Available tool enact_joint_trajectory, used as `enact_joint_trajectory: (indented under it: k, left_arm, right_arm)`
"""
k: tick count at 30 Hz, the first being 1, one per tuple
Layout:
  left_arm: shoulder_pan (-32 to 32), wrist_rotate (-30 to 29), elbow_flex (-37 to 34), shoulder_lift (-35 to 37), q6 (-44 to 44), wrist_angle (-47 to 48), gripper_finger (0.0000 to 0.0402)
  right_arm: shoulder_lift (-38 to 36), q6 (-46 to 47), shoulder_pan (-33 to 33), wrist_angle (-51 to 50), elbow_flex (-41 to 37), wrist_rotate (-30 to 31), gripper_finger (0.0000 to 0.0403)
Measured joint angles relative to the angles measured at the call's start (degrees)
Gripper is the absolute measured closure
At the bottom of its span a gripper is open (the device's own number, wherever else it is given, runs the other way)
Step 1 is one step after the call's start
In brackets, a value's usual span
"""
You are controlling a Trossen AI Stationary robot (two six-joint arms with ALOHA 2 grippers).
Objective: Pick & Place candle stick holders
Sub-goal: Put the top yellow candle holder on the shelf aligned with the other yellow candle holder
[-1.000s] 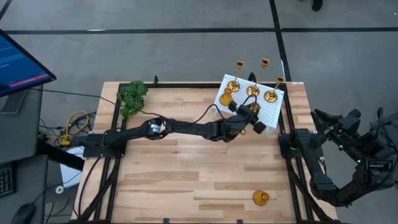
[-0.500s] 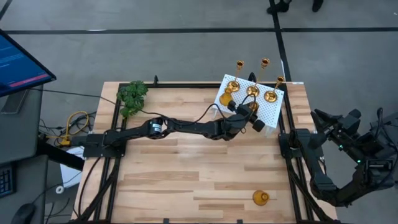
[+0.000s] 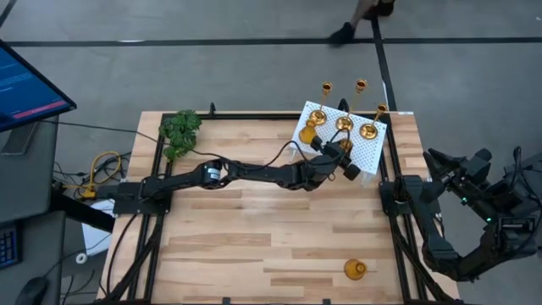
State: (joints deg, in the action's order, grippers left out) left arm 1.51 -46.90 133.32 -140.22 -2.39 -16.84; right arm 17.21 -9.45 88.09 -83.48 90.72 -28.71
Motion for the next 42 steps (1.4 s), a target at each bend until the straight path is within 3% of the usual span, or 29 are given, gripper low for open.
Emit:
enact_joint_trajectory:
  k: [25,31,42]
  left_arm:
    - [-1.72,5.54,0.0,0.0,-5.2,-1.22,0.0219]
    - [-1.45,5.61,0.0,0.0,-11.88,-3.49,0.02]
    - [-1.52,6.83,-0.04,0.3,-14.92,-4.09,0.0167]
  right_arm:
    - [0.0,-1.15,0.0,0.73,0.0,-0.02,0.0334]
    - [0.0,-1.64,0.0,0.94,0.0,-0.12,0.0334]
    - [0.0,-0.55,-2.59,0.88,0.0,-1.03,0.0334]
